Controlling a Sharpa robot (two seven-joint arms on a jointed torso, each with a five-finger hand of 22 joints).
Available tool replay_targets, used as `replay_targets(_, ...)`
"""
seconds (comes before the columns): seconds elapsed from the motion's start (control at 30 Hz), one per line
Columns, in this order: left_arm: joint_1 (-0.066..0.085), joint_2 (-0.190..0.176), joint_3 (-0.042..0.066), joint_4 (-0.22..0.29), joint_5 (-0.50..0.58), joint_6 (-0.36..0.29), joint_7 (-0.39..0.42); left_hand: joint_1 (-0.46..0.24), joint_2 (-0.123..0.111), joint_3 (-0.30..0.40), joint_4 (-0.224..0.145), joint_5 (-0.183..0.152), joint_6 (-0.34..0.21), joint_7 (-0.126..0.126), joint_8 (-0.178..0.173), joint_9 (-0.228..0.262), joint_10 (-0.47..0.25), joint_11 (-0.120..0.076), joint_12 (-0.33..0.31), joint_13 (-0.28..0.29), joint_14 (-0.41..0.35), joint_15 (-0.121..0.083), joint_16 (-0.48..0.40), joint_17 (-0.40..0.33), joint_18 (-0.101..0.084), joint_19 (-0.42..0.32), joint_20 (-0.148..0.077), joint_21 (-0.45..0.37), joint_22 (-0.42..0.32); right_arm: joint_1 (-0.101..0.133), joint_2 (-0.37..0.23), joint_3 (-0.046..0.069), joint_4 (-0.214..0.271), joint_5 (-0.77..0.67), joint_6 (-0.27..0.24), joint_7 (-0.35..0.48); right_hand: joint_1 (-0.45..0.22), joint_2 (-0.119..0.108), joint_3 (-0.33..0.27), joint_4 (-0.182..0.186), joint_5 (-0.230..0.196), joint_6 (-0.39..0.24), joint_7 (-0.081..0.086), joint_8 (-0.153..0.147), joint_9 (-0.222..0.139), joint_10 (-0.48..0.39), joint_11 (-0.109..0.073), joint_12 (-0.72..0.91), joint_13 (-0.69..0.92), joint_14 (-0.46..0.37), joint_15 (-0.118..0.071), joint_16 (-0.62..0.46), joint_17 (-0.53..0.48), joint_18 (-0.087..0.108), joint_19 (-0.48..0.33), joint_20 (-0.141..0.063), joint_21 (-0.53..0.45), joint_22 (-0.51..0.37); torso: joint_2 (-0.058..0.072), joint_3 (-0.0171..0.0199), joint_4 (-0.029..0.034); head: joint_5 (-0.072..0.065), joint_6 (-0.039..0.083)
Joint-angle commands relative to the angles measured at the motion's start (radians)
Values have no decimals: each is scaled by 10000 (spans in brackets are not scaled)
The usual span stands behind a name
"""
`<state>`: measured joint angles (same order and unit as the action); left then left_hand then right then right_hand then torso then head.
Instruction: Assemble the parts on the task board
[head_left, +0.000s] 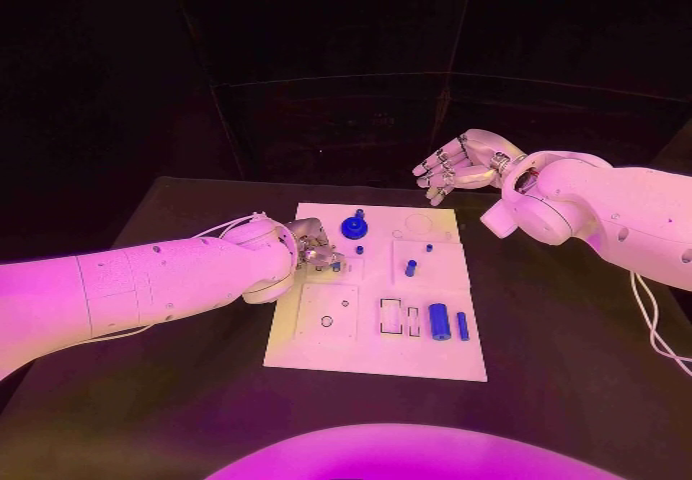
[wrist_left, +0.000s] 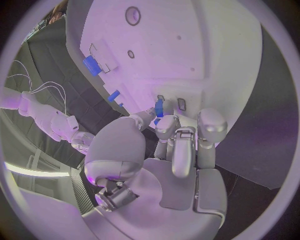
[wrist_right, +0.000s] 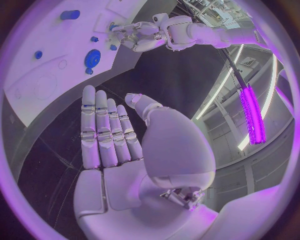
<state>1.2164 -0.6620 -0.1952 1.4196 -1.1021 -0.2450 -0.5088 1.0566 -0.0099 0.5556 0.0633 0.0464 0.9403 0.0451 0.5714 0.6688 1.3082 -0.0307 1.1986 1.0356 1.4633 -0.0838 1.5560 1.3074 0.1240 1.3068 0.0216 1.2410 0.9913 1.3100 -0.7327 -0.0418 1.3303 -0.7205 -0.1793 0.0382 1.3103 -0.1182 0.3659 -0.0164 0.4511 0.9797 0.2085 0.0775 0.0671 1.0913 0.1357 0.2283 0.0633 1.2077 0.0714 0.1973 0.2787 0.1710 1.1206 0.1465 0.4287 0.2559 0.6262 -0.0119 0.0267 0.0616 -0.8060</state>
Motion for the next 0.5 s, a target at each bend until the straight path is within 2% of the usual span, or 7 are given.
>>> replay_targets(0.03,8,28,-14,-30,-105,590,-271,122,-51,1454,-1382,23,-13,-64,48,24,85,-26,58,22,1028,-73,49,2424,-124,66,-3,68,29,22,11,4,10,-58,86,37,-91,-2,-15,29,-32,-61,6,-31,4,-75,16,-55,-6,-85,-19,-37,-9,-1,-48,10,-38,-12,-9,-4,22,4,-29)
replay_targets(0.27,9,55,-13,-65,-104,810,-313,119,-90,1477,-1388,22,-18,-67,66,43,91,-30,69,31,1026,-77,46,2417,-123,67,-6,70,29,22,19,4,5,-59,101,41,-110,3,-20,44,-32,-64,7,-28,5,-81,18,-52,-5,-90,-16,-34,-14,0,-52,16,-48,-17,-2,-8,13,-8,-35)
replay_targets(0.5,11,39,-12,-32,-100,960,-327,106,-144,1488,-1390,21,-22,-72,90,67,104,-32,91,57,1024,-78,42,2408,-125,69,-9,74,37,22,25,3,0,-57,130,37,-124,9,-22,56,-31,-65,7,-25,6,-88,19,-50,-5,-90,-15,-29,-18,1,-58,20,-60,-23,-8,-7,24,-23,-93)
